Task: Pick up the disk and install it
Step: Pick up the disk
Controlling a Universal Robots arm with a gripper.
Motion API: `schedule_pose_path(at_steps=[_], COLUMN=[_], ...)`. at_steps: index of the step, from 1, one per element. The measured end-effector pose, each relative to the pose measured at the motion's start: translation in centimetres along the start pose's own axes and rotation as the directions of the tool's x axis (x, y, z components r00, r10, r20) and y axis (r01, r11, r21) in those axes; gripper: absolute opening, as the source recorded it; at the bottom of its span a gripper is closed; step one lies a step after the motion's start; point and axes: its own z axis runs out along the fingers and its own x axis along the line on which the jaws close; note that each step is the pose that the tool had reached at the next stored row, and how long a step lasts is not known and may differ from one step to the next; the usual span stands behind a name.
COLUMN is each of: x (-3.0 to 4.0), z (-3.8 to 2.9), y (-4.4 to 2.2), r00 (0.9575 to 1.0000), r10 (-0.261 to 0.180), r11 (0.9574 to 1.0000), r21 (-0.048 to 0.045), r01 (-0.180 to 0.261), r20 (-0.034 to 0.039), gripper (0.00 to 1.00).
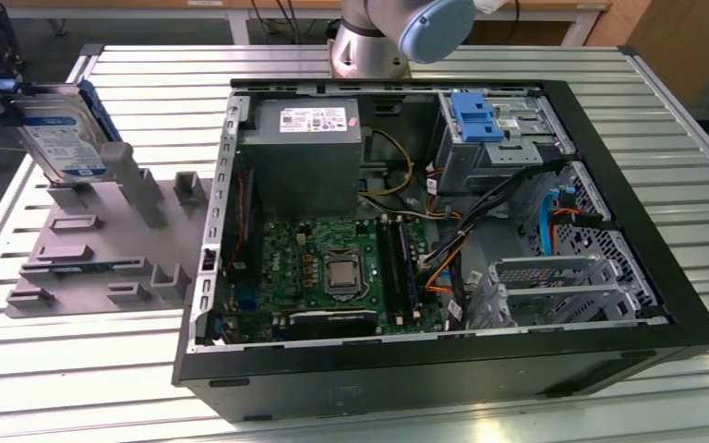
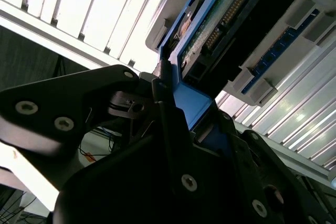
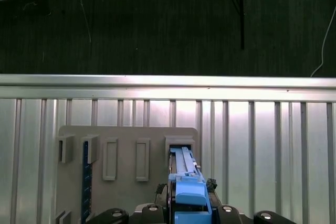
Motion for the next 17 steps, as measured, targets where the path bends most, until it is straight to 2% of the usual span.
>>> schedule_pose_path(at_steps=[17], x=[-0.01], z=[-0.36], y=[0.01], r00=[1.0], r10=[0.0], r11=[1.0], r21=[0.0], r01=[0.0], r20=[0.0], gripper=[0.36])
